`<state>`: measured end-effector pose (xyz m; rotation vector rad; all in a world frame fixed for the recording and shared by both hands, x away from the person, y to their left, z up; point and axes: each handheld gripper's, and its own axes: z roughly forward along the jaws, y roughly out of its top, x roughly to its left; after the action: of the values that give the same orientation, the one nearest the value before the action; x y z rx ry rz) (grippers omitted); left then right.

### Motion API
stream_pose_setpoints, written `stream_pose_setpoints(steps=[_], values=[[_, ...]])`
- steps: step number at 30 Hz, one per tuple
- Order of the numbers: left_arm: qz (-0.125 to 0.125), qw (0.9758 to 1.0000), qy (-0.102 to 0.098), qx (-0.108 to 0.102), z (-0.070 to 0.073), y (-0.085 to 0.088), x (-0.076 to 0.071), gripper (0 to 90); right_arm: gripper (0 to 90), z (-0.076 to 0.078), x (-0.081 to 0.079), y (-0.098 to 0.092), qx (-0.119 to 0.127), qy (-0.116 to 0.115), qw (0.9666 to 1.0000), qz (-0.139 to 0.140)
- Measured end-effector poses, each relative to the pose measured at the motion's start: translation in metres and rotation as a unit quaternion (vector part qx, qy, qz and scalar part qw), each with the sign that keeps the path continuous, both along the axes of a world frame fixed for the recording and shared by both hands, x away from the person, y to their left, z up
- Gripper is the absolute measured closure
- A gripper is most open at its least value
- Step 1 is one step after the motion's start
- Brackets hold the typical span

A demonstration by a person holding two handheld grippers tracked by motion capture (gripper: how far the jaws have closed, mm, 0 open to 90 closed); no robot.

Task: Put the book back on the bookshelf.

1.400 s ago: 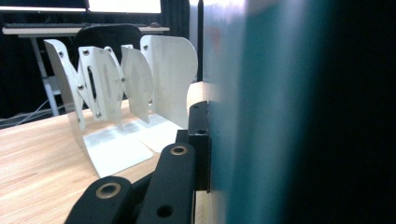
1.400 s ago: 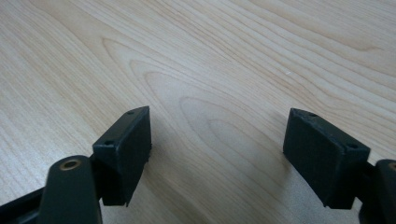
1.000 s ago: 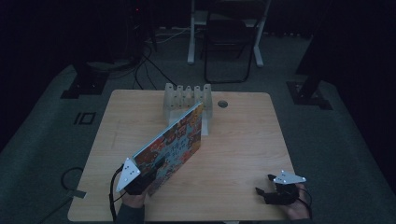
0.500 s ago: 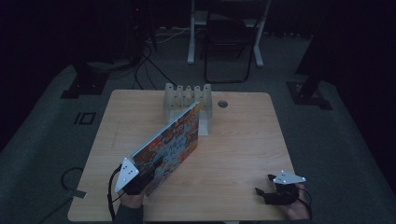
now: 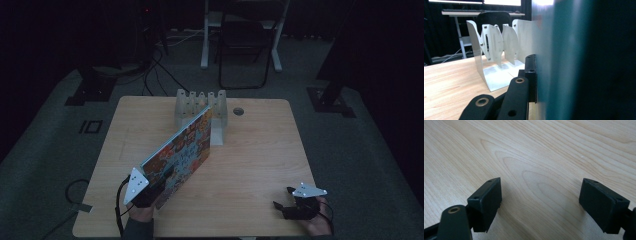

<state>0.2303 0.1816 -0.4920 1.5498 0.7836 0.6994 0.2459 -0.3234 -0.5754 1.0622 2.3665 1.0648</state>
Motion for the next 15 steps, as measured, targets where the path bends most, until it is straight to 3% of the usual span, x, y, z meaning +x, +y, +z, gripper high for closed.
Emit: stream_pose_setpoints(steps=[15], values=[[0.020, 0.9998, -0.004, 0.000, 0.0057, 0.0009, 0.0018, 81.1, 17.7, 0.0000, 0.0001, 0.0000, 0.000, 0.000, 1.0000, 0.000]])
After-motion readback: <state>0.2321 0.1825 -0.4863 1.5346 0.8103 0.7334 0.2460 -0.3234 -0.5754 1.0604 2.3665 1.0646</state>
